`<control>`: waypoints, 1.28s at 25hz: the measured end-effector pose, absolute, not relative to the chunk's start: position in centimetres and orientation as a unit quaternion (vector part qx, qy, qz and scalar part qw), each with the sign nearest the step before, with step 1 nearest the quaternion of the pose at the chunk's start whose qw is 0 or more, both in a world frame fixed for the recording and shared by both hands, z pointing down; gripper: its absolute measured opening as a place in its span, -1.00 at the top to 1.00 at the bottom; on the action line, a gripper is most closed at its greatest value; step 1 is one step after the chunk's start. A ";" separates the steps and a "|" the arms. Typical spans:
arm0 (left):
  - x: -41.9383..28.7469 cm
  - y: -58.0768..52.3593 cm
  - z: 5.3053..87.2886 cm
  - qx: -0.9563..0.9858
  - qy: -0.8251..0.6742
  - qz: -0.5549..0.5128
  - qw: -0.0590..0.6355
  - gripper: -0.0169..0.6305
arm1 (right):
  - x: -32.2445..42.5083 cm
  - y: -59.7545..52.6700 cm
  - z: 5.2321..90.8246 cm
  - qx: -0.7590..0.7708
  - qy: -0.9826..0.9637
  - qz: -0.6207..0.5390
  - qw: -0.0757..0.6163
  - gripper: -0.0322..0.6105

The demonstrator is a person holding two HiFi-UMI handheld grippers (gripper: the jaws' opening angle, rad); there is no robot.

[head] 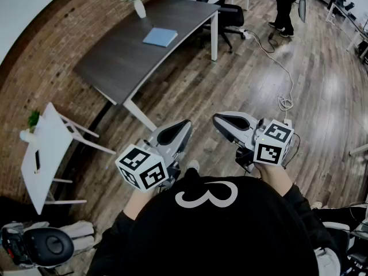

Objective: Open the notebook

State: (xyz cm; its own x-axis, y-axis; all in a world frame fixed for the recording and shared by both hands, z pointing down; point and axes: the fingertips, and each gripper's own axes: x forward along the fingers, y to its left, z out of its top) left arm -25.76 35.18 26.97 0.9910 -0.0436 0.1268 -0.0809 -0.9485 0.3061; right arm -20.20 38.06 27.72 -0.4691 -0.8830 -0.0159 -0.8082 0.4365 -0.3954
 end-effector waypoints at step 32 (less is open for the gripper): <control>-18.3 10.9 33.7 0.963 -0.026 0.087 0.255 0.89 | -13.1 14.5 35.1 -0.513 0.799 -0.292 0.112 0.90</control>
